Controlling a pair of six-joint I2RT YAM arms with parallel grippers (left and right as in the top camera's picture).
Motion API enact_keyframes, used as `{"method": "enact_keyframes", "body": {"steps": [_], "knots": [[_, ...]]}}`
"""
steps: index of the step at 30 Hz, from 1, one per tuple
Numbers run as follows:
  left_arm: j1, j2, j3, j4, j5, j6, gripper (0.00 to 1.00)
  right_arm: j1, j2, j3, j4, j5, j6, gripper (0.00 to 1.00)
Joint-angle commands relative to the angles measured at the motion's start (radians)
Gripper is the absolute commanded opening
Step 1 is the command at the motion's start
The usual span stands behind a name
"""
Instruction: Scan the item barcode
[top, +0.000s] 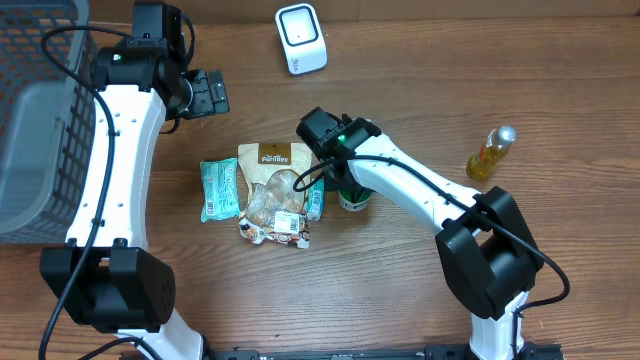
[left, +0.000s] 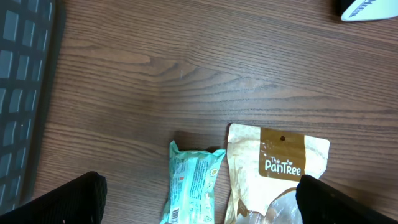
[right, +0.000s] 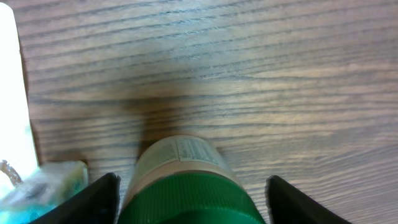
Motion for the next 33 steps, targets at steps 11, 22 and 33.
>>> {"method": "enact_keyframes", "body": {"steps": [11,22,33], "knots": [[-0.006,-0.008,0.012,0.0,0.002,-0.003,1.0,0.002,-0.002,-0.006,-0.074,-0.133,0.306,1.0],[-0.006,-0.008,0.012,0.0,0.002,-0.003,0.99,0.002,-0.002,-0.009,-0.045,-0.16,0.304,0.74],[-0.006,-0.008,0.012,0.0,0.002,-0.003,1.0,0.002,-0.002,-0.009,-0.016,-0.082,0.238,0.54]]}}
